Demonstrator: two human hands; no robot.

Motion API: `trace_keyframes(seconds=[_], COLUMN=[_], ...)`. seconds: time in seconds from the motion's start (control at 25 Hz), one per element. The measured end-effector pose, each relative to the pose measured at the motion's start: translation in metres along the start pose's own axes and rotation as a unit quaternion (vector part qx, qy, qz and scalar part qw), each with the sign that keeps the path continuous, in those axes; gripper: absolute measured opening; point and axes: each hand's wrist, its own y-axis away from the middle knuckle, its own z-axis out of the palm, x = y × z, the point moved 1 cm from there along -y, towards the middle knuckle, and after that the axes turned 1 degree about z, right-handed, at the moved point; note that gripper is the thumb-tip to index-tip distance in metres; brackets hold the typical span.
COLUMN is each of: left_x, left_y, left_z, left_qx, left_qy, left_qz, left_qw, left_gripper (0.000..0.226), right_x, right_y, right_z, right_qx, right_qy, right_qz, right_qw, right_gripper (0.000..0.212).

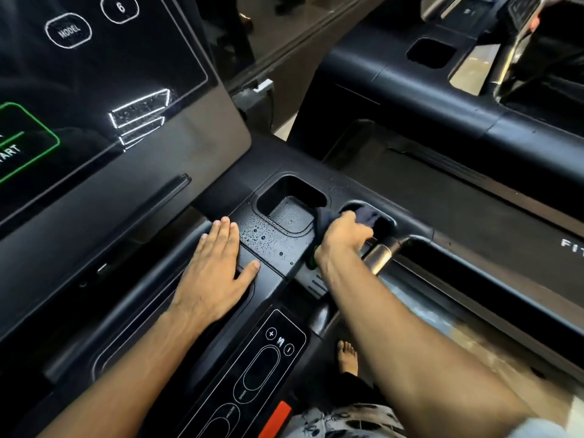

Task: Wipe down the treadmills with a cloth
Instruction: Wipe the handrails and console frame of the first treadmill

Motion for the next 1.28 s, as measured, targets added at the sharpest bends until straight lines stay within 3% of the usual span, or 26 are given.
trace_keyframes(seconds=[0.08, 0.16, 0.28, 0.4, 0.52, 0.64, 0.76, 0.84, 0.96, 1.04, 1.16, 1.28], left_x=[0.0, -0.001, -0.003, -0.001, -0.001, -0.001, -0.004, -0.005, -0.002, 0.0, -0.001, -0.003], left_y=[0.0, -0.001, -0.002, -0.002, -0.003, -0.004, -0.006, -0.005, -0.003, -0.003, -0.002, -0.001], left_z=[0.001, 0.0, -0.003, -0.004, -0.004, -0.004, -0.004, -0.003, -0.004, -0.004, -0.004, -0.002], left_qx=[-0.003, -0.006, -0.015, -0.012, -0.015, -0.024, -0.03, -0.032, -0.023, -0.017, -0.023, -0.015], left_qy=[0.002, 0.005, 0.003, -0.004, -0.013, -0.01, -0.008, 0.0, 0.008, 0.009, 0.008, 0.004], left_qz=[-0.001, 0.0, 0.003, 0.006, 0.008, 0.005, 0.008, 0.009, 0.005, 0.003, -0.002, -0.002], left_qw=[1.0, 1.0, 1.0, 1.0, 1.0, 1.0, 0.999, 0.999, 1.0, 1.0, 1.0, 1.0], left_gripper=[0.082, 0.082, 0.083, 0.082, 0.082, 0.082, 0.082, 0.082, 0.082, 0.081, 0.082, 0.082], right_x=[0.002, -0.003, -0.015, -0.007, 0.002, 0.013, 0.026, 0.023, -0.006, -0.023, -0.025, -0.004], right_y=[-0.001, -0.002, -0.005, -0.006, 0.007, 0.023, 0.039, 0.039, 0.011, -0.003, -0.006, 0.015], right_z=[-0.002, 0.002, 0.016, 0.018, 0.002, -0.023, -0.028, -0.024, -0.007, 0.008, 0.022, 0.007], right_qx=[0.018, 0.039, 0.058, 0.0, -0.068, -0.173, -0.248, -0.191, 0.001, 0.044, 0.031, -0.078], right_qy=[-0.079, -0.09, -0.037, 0.13, 0.25, 0.174, 0.099, 0.024, -0.059, -0.066, 0.088, 0.266], right_qz=[0.04, 0.029, -0.012, -0.052, -0.103, -0.072, 0.031, 0.047, -0.007, 0.0, -0.005, -0.1], right_qw=[0.996, 0.995, 0.998, 0.99, 0.96, 0.967, 0.963, 0.98, 0.998, 0.997, 0.996, 0.956], right_gripper=[0.047, 0.049, 0.059, 0.08, 0.069, 0.064, 0.034, 0.027, 0.033, 0.042, 0.076, 0.081])
